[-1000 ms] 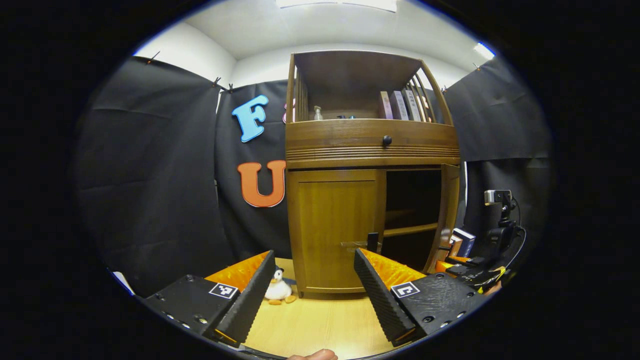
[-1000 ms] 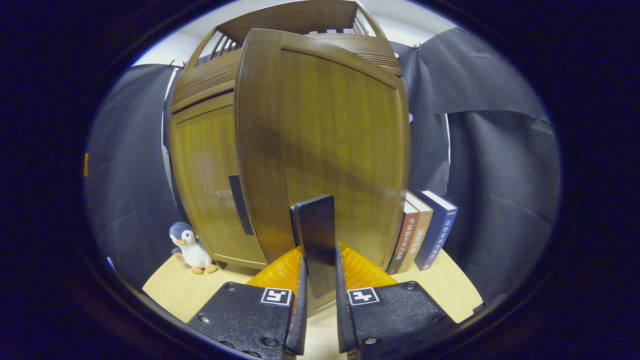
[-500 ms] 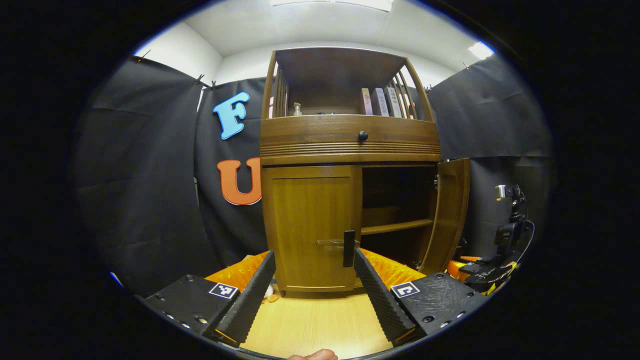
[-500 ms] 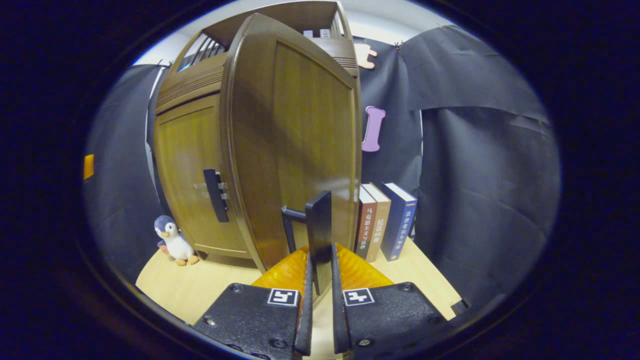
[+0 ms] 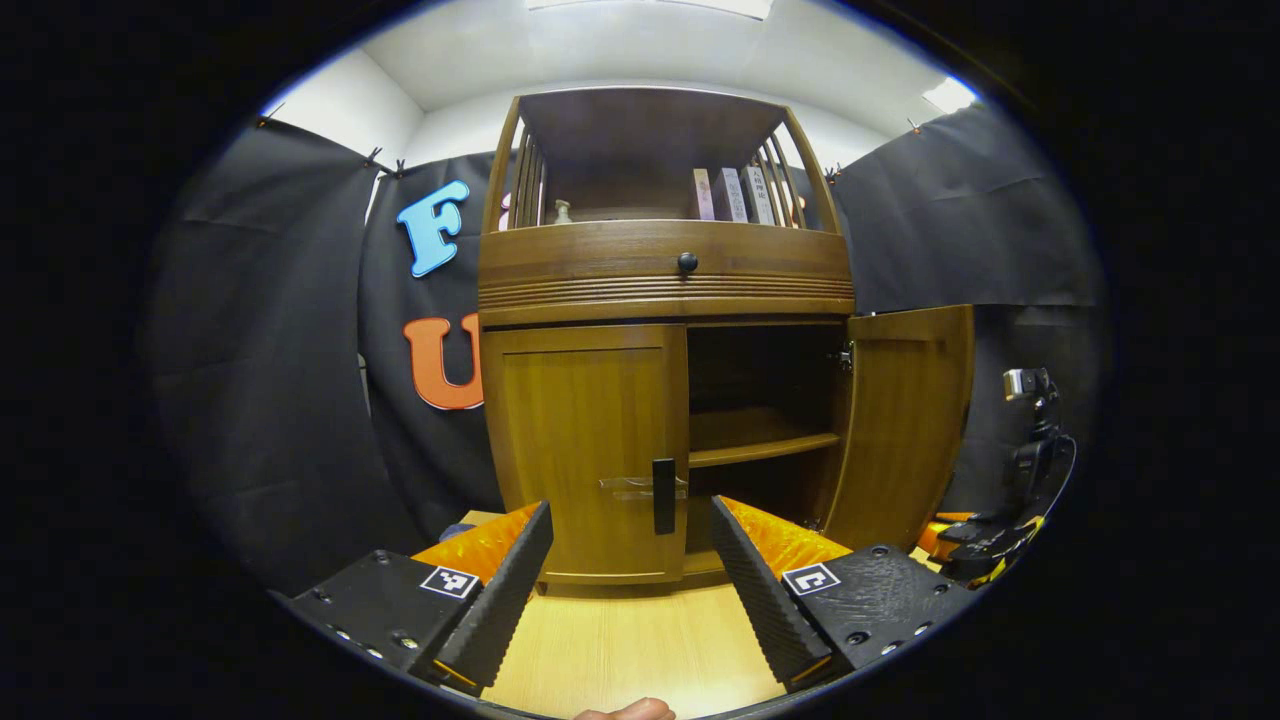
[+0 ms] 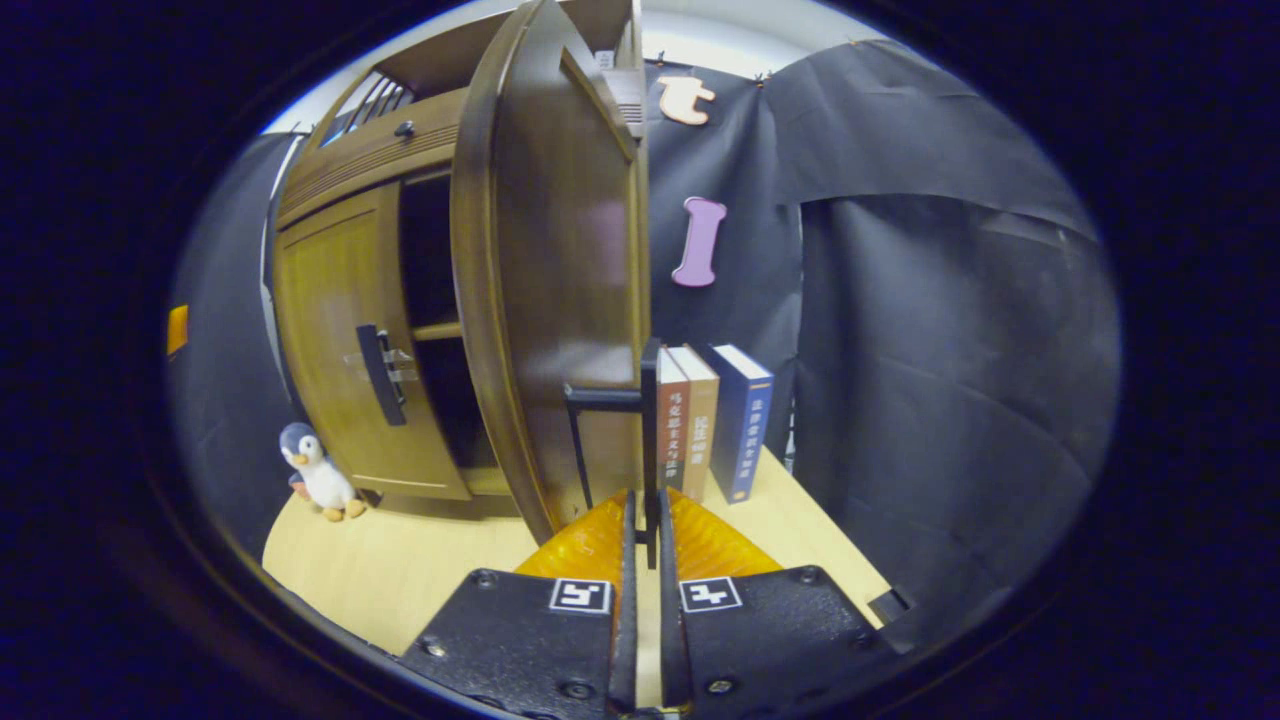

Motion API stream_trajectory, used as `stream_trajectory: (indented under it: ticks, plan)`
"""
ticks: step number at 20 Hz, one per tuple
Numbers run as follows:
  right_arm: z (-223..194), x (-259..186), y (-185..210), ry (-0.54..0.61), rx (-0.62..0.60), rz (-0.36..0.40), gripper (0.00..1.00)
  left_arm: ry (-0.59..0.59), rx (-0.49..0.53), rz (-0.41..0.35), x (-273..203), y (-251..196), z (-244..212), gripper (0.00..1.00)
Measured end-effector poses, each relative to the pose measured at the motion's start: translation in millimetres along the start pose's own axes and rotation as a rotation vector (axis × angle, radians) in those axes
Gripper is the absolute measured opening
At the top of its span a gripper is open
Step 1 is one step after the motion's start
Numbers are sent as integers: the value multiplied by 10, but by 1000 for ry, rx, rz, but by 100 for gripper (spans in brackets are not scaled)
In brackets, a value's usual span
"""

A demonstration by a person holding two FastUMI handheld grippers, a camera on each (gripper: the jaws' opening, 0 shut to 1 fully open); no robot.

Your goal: Open the right door of the double-door shoe cabinet with the right hand, and open the left door with the left hand.

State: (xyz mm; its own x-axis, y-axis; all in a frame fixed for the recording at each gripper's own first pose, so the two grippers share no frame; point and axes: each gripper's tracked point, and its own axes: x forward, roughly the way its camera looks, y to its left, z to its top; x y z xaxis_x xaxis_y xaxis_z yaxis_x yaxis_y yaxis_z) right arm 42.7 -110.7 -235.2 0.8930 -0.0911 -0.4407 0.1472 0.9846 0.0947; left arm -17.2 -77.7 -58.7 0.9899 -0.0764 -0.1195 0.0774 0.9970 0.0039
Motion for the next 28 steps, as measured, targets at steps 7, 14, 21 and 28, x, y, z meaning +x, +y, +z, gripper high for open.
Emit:
stream_trajectory:
  ticks: [7, 14, 21, 28]
  plan:
    - [43, -39, -214, -6, 26, -20, 5, 12, 3, -58, 296, -239, -142, 95]
    - [295, -334, -688, -104, -64, -144, 5, 60, 8, -96, 783, -385, -449, 95]
    - [527, -635, -656, -203, -121, -136, 6, 64, -25, -88, 1318, -440, -616, 95]
    - [524, -828, -769, -211, -117, -149, 53, 79, -18, -19, 1928, -242, -798, 100]
